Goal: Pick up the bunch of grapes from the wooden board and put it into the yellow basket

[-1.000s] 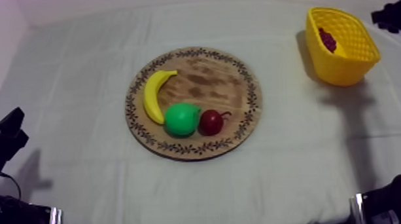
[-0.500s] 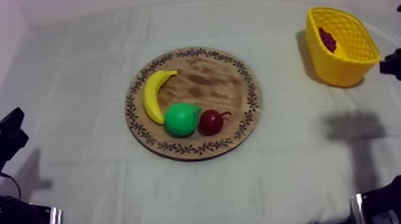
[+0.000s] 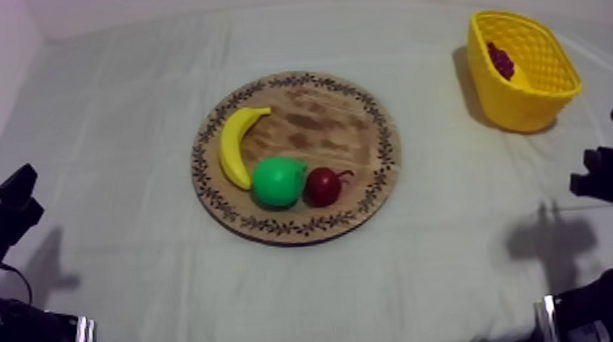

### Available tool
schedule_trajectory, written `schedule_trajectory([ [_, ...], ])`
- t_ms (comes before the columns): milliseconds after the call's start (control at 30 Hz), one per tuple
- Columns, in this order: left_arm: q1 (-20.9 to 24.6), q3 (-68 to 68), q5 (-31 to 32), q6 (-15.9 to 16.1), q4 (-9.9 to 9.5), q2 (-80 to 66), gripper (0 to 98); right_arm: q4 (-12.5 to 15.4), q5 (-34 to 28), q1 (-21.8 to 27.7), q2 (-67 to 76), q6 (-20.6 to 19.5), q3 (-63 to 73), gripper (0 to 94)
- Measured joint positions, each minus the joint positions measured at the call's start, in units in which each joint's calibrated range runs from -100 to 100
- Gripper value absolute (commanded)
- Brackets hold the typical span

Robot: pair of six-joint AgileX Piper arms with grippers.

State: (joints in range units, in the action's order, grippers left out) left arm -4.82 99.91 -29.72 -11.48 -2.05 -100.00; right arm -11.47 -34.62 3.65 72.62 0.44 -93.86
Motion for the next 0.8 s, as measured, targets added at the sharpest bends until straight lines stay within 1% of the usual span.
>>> schedule_trajectory([
  [100,0.0,0.0,0.0,0.0,0.00,0.0,0.1,0.2,0.1,-0.2,4.1,-0.4,-3.2,6.7],
  [200,0.0,0.0,0.0,0.0,0.00,0.0,0.1,1.6,0.2,-0.4,8.0,0.9,-4.9,3.2],
  [367,0.0,0.0,0.1,0.0,0.00,0.0,0.1,5.2,0.0,0.1,12.9,4.0,-5.8,1.1],
  [567,0.0,0.0,0.1,0.0,0.00,0.0,0.1,10.5,-1.3,1.0,16.9,7.9,-6.0,1.0],
  [667,0.0,0.0,0.1,0.0,0.00,0.0,0.1,11.8,-2.1,1.1,19.0,9.7,-6.0,0.8],
  [800,0.0,0.0,0.1,0.0,0.00,0.0,0.1,12.2,-2.1,1.0,21.4,10.4,-6.0,0.6],
])
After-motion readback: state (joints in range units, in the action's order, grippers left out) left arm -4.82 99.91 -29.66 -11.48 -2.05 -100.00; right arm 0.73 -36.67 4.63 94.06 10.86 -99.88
